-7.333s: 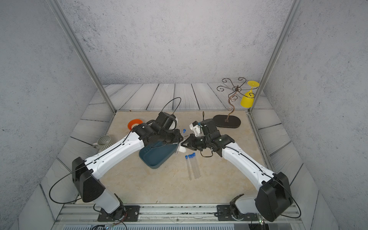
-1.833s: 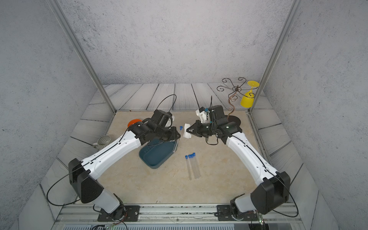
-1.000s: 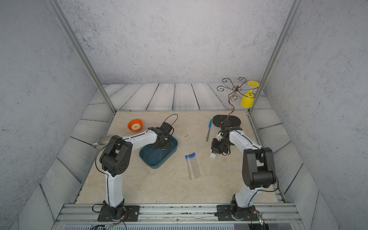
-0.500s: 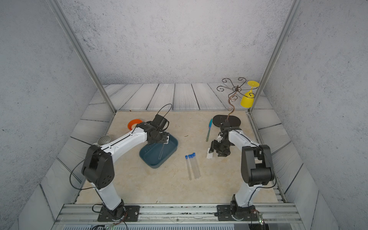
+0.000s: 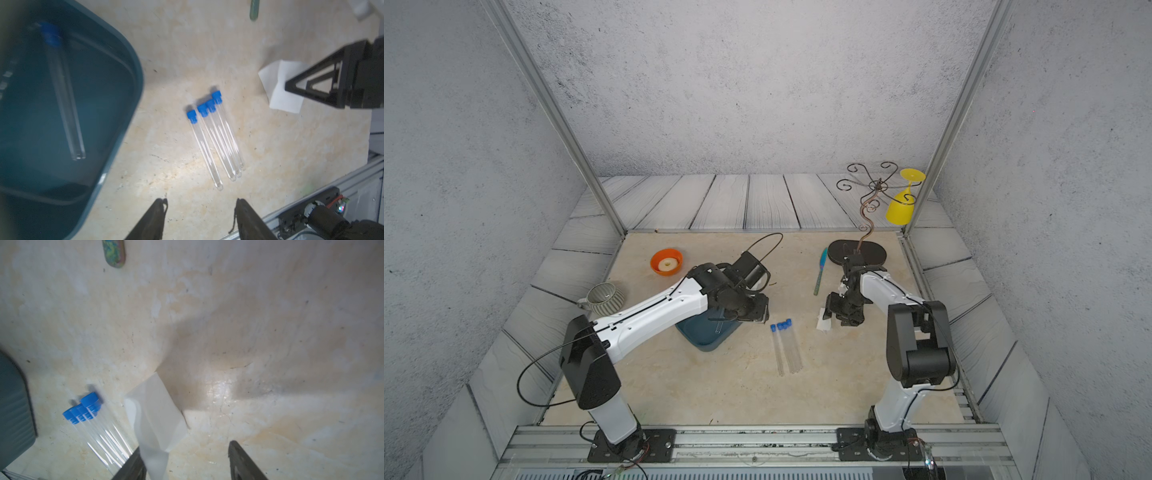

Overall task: Wipe the exteriors of test tubes
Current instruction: Pick up the test tube at the center of the board.

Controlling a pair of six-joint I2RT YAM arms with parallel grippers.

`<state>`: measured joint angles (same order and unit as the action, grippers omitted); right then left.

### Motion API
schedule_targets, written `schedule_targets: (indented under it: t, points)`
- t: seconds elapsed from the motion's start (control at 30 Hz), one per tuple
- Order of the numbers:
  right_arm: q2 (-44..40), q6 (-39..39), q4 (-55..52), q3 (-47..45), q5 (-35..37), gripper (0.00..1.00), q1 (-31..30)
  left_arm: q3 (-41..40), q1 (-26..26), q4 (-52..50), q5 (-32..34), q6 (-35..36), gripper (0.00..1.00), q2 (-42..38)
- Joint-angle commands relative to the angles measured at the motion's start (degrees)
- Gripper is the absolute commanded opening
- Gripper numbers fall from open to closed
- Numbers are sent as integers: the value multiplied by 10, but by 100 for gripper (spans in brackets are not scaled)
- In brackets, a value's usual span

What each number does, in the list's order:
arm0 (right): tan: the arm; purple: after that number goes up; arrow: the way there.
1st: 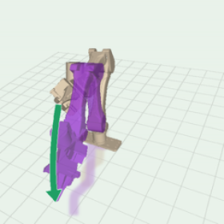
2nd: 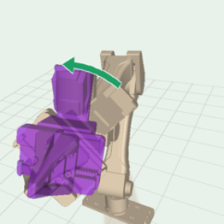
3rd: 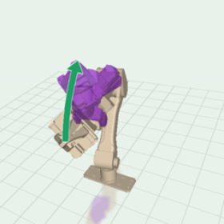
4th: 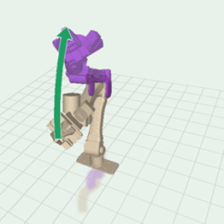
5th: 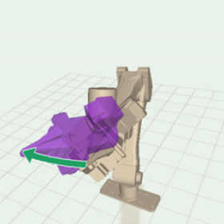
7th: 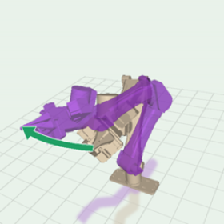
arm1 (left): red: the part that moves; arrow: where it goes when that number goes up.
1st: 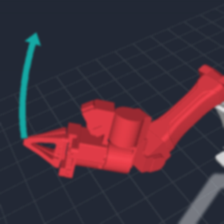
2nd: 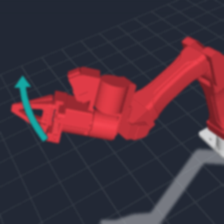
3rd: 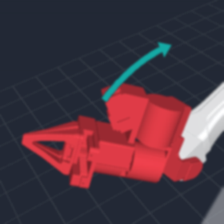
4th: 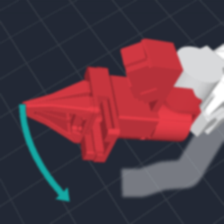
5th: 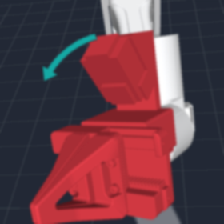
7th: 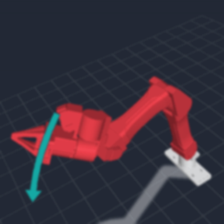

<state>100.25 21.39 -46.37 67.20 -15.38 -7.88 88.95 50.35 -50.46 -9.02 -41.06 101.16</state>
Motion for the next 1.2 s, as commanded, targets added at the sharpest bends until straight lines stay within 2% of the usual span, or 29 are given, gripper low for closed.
schedule_targets:
  t: [0.0,0.23,0.37,0.47,0.57,0.9,1.03,1.17]
  points:
    - [31,-1,0,16,35,59,-27,-17,10,23,-62,-38,57,29]
    - [61,8,24,11,60,47,-40,-19,15,45,-89,-55,55,92]
    - [64,8,30,7,63,41,-42,12,9,36,-66,-47,52,135]
    - [63,4,30,6,67,37,-49,37,-4,25,-52,-40,46,167]
    - [65,3,28,5,76,37,-61,50,-11,19,-35,-31,43,191]
    - [55,1,39,-19,69,36,-66,84,-17,12,-17,-10,42,241]
    - [52,0,40,-21,64,36,-68,102,-17,-5,-5,1,32,255]
    - [46,-12,37,-18,63,36,-73,116,-17,-20,1,9,28,267]
